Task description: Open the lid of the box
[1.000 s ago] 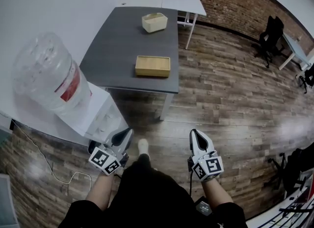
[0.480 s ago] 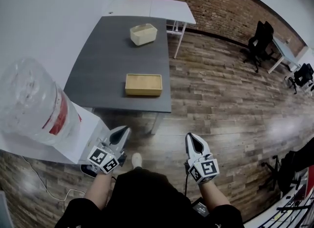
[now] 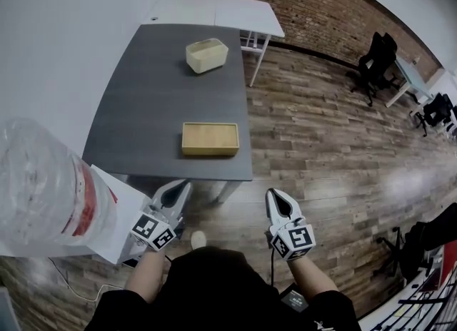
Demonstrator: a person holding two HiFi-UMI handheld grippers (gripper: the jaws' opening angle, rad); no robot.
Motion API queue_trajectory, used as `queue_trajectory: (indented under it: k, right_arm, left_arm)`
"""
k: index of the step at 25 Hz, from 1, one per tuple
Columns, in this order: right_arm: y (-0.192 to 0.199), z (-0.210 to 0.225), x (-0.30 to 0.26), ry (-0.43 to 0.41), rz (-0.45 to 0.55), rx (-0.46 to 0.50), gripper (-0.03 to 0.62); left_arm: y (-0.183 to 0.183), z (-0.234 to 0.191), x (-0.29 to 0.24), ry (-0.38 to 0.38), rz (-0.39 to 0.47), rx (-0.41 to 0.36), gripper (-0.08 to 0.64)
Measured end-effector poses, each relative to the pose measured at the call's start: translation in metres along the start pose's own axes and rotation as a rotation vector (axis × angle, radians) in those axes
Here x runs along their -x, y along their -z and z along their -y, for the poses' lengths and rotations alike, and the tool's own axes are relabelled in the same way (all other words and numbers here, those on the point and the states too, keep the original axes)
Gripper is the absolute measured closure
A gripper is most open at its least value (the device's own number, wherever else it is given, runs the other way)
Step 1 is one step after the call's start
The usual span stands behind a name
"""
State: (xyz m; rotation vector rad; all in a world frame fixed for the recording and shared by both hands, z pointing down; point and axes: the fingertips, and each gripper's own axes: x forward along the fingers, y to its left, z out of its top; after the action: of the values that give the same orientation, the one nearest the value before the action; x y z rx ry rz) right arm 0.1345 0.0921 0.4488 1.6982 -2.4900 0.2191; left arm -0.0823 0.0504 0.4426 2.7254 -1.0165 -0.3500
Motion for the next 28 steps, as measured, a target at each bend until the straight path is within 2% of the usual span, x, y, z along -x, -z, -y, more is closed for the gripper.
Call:
queue_trajectory:
  k: [7, 11, 17, 28]
  right_arm:
    - [0.000, -0.003, -0.042, -0.017, -0.012, 0.012, 0.591]
    - [0.004, -0.001, -0.061, -0.037, -0.033, 0.008, 0.591]
    - [-0.002, 0.035, -0.097, 0.000, -0.037, 0.002, 0.591]
    - [0.002, 0.076, -0.168, -0.030, -0.100, -0.025, 0.591]
  left_arm:
    - [0.009, -0.025, -0.004, -0.037, -0.037, 0.001, 0.560]
    - [0.011, -0.044, -0.012, -0.093, -0.064, -0.012, 0.560]
    - [0.007, -0.074, -0.038, -0.140, -0.071, -0.032, 0.560]
    - [0.019, -0.134, -0.076, -0.244, -0.162, -0.024, 0.560]
